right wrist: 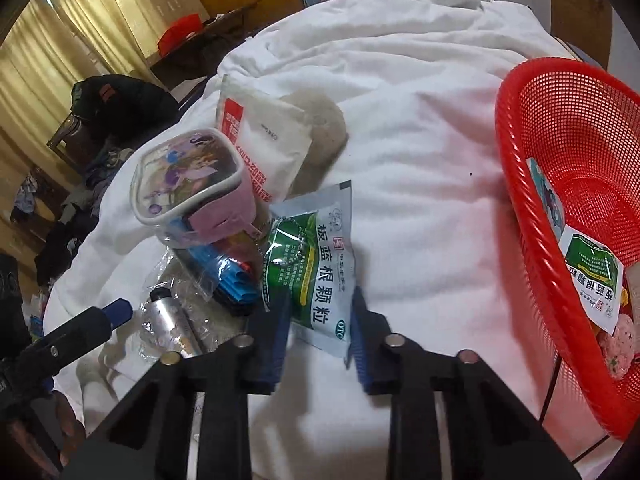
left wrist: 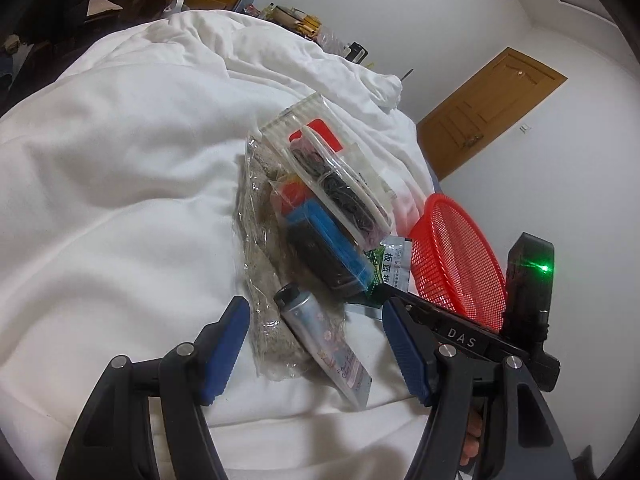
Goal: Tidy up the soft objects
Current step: 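Grasp the green-and-white sachet with the right tool while the left tool grasps the silver tube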
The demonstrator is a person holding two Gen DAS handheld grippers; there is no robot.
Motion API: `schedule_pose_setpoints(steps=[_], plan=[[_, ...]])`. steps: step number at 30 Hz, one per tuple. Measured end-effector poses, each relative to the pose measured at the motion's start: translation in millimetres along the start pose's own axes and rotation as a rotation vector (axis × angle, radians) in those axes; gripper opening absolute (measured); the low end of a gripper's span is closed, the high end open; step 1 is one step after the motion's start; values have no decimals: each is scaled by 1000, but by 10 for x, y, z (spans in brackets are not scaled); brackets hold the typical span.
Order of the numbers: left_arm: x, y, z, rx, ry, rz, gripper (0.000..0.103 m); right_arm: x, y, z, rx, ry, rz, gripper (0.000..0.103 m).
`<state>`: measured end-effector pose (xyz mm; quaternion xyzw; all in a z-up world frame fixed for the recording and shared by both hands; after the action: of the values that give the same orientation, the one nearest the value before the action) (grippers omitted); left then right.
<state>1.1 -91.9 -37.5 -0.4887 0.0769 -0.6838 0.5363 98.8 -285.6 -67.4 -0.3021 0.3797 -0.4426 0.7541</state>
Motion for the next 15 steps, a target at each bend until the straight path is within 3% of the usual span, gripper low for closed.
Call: schedule_pose_setpoints(steps=[5, 9, 15], plan=[[28, 43, -23, -22, 15, -3, 72, 74, -175, 0, 50, 36, 20, 2], [93, 79, -44, -50, 53, 3, 72, 93, -351, 0, 99, 38, -2, 1], [308, 126, -110, -94, 147, -10, 72, 63, -646, 13, 199, -3, -140, 1]])
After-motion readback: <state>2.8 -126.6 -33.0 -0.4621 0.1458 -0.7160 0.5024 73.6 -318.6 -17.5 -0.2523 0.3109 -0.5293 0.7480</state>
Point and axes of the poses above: each gripper's, at about its wrist camera, not at the fingertips, and y roughly the way its jaws point, x to its right, z to its top, the point moved 3 cm from there along y, roughly the way its jaws point, and after that the axes turned 3 degrees about x, right-handed, at the moved point
